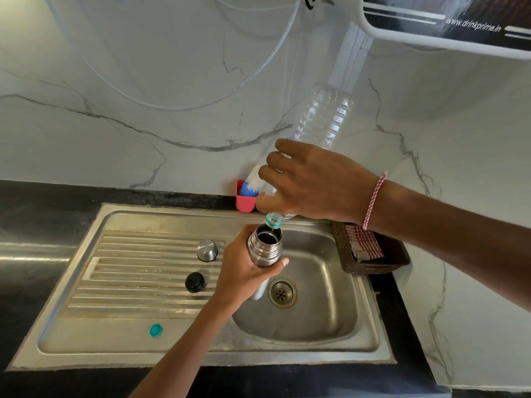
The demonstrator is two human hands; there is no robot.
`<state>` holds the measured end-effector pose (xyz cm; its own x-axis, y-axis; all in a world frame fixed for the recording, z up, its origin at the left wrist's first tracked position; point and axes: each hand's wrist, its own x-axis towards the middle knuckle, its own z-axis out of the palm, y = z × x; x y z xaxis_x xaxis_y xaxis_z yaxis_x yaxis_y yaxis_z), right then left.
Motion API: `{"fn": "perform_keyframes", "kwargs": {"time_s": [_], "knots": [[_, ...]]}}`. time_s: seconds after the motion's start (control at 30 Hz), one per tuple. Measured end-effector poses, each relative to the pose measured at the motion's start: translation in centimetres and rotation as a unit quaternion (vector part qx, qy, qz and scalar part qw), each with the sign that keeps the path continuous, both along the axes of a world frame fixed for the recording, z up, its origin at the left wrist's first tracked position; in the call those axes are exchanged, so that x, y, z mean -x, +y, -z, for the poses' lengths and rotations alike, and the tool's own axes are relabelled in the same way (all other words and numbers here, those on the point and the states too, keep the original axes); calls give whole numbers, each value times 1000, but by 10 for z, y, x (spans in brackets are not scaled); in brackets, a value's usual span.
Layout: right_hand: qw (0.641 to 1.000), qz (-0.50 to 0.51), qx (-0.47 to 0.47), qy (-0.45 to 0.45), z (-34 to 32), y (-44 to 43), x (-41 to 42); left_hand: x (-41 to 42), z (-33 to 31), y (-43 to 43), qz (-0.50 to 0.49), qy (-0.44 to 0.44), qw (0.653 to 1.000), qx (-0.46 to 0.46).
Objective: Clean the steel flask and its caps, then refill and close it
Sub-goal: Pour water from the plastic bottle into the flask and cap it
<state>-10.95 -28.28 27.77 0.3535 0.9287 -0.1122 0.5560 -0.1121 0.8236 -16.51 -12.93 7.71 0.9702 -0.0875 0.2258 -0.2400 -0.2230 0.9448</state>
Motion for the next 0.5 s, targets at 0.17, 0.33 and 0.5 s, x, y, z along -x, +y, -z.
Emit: {"fn": "perform_keyframes", "kwargs": {"time_s": [0.17, 0.33, 0.5], "knots": [[1000, -15, -8, -3, 4, 3, -2, 0, 2, 0, -1, -2, 1000, 1], [995, 8, -100, 21, 20, -4, -1, 0, 1, 4, -6, -2, 1000, 9], [928, 186, -289, 143, 63, -21, 8, 2, 4, 12, -14, -10, 1000, 5]]}}
